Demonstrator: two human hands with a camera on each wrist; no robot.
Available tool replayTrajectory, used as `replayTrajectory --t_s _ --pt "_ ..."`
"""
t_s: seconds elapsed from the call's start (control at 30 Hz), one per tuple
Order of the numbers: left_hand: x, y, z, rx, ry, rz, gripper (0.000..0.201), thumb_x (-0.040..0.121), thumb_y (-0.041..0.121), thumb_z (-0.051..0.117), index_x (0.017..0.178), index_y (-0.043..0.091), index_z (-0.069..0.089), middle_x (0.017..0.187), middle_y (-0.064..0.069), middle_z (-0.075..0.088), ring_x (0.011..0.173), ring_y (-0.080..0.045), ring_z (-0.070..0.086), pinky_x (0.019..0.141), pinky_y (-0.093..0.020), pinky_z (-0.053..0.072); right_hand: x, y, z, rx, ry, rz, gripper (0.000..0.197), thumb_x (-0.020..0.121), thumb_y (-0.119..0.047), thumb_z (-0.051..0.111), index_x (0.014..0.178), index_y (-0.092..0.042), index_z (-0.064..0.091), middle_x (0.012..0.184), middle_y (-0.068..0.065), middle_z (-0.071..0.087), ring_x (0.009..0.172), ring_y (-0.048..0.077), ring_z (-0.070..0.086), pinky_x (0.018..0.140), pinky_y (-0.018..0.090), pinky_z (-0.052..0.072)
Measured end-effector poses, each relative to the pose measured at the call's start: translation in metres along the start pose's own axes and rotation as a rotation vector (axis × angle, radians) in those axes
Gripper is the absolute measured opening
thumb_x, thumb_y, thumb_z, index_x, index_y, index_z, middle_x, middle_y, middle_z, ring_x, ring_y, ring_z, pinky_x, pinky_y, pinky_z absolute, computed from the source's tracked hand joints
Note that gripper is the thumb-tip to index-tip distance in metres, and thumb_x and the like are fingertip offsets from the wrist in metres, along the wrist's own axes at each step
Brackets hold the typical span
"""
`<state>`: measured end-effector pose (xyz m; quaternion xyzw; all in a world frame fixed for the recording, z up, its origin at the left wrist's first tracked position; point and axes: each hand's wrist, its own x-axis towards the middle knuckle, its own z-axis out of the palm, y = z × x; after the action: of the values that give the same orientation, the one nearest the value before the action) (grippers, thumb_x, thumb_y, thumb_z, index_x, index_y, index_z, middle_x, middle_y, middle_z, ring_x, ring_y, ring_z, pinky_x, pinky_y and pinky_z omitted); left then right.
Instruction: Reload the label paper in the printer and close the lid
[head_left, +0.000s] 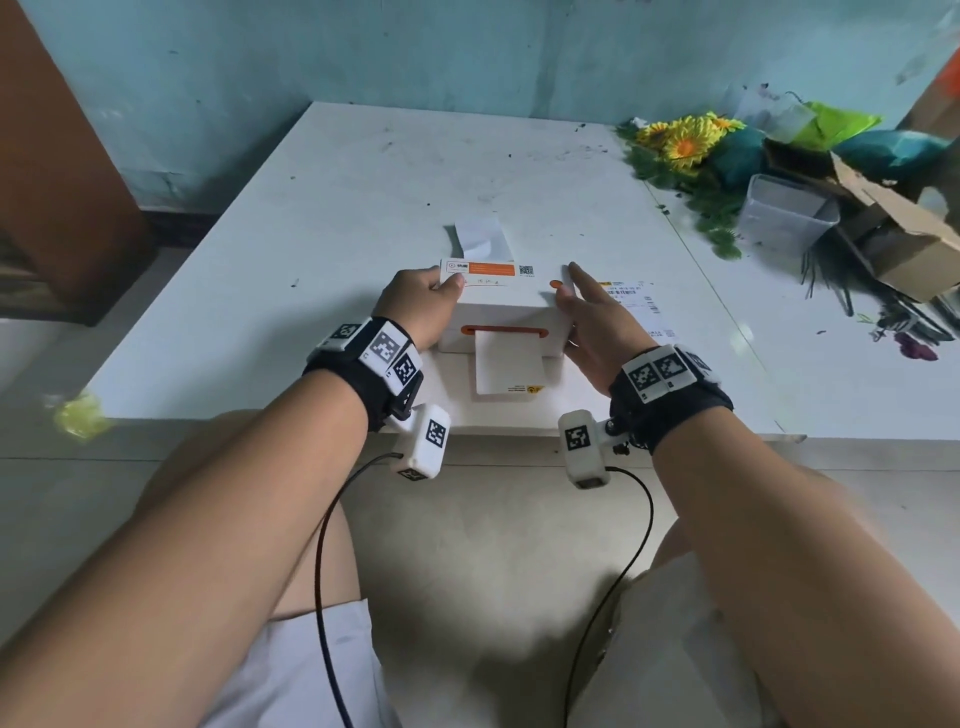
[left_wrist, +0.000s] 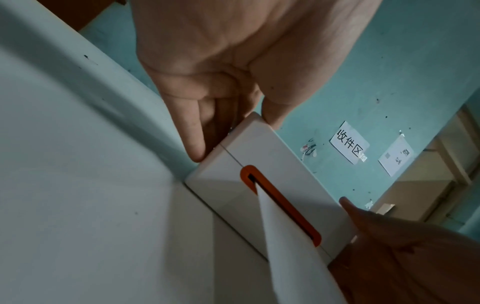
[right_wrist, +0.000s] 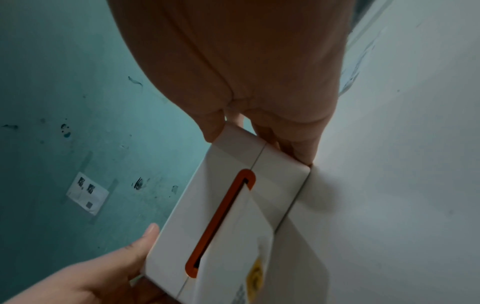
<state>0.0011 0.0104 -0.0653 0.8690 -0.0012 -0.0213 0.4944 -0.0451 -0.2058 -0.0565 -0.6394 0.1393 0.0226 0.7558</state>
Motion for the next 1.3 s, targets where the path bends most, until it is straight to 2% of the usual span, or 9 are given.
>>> replayTrajectory --t_s 0.2,0.4,0.57,0.7,0.83,0.9,1.03,1.13,1.3 --pt "-0.005 0.005 -0.001 0.057 0.014 0.058 0.043 0.096 0.046 0.056 0.116 0.013 0.075 0.114 -0.01 0.079 0.107 -0.032 0.072 0.101 -0.041 0.057 0.002 -0.005 -0.002 -0.124 0.016 0.015 0.058 0.114 -0.02 0.057 0.167 -0.029 0.038 0.155 0.005 0.051 0.122 0.02 0.068 0.099 0.036 0.061" --pt "0.001 0.0 -0.006 0.043 0.006 0.101 0.035 0.113 0.025 0.048 0.131 0.007 0.072 0.125 -0.008 0.075 0.102 -0.022 0.064 0.087 -0.023 0.044 0.009 0.007 0.002 -0.194 0.083 -0.011 0.06 0.11 -0.035 0.057 0.167 -0.035 0.038 0.163 0.006 0.05 0.148 0.035 0.053 0.123 0.056 0.045" --pt "0.011 -0.007 -0.001 0.018 0.01 0.096 0.028 0.107 0.028 0.054 0.123 0.016 0.074 0.113 -0.003 0.07 0.104 -0.022 0.062 0.092 -0.025 0.044 0.001 -0.005 0.003 -0.126 0.07 0.067 0.049 0.114 -0.022 0.055 0.162 -0.032 0.046 0.152 0.004 0.059 0.137 0.03 0.063 0.119 0.052 0.051" --pt "0.01 -0.005 0.0 0.027 0.009 0.072 0.035 0.112 0.019 0.05 0.14 0.008 0.068 0.133 -0.005 0.072 0.123 -0.024 0.066 0.1 -0.022 0.044 0.01 0.003 -0.003 -0.27 0.071 0.025 0.053 0.111 -0.035 0.058 0.162 -0.042 0.045 0.149 -0.003 0.061 0.137 0.038 0.063 0.114 0.058 0.053" --pt "0.007 0.0 -0.002 0.044 0.02 0.027 0.04 0.111 0.022 0.052 0.148 0.009 0.061 0.145 -0.004 0.067 0.134 -0.024 0.062 0.106 -0.02 0.041 0.012 -0.002 -0.011 -0.12 0.021 0.105 0.054 0.113 -0.022 0.059 0.163 -0.037 0.043 0.134 -0.011 0.067 0.133 0.024 0.067 0.107 0.044 0.058" --pt "0.005 0.006 -0.004 0.073 0.024 -0.007 0.034 0.11 0.023 0.054 0.138 0.01 0.07 0.136 -0.007 0.073 0.124 -0.028 0.067 0.104 -0.025 0.047 0.009 -0.007 -0.008 -0.159 0.014 0.12 0.055 0.113 -0.02 0.058 0.163 -0.036 0.044 0.14 -0.009 0.067 0.133 0.025 0.067 0.097 0.04 0.06" --pt "0.006 0.023 -0.011 0.349 0.06 -0.074 0.033 0.104 0.035 0.062 0.075 0.02 0.07 0.095 -0.013 0.077 0.1 -0.038 0.07 0.109 -0.047 0.049 0.014 -0.013 0.0 -0.53 0.083 0.036 0.055 0.113 -0.031 0.051 0.165 -0.039 0.038 0.143 0.001 0.059 0.126 0.033 0.064 0.096 0.049 0.061" --pt "0.016 0.032 -0.017 0.463 0.037 -0.113 0.034 0.096 0.04 0.069 0.074 0.015 0.067 0.094 -0.014 0.078 0.096 -0.037 0.072 0.108 -0.052 0.05 0.018 -0.02 0.003 -0.672 0.055 0.049 0.056 0.113 -0.033 0.049 0.167 -0.035 0.033 0.137 0.011 0.064 0.111 0.032 0.064 0.089 0.043 0.054" --pt "0.012 0.056 -0.017 0.729 0.007 -0.099 0.032 0.098 0.034 0.069 0.076 0.016 0.053 0.085 -0.002 0.067 0.089 -0.031 0.06 0.11 -0.047 0.039 0.017 -0.043 0.013 -0.929 0.057 0.048 0.052 0.114 -0.02 0.051 0.163 -0.006 0.04 0.163 0.02 0.05 0.147 0.037 0.053 0.117 0.041 0.044"
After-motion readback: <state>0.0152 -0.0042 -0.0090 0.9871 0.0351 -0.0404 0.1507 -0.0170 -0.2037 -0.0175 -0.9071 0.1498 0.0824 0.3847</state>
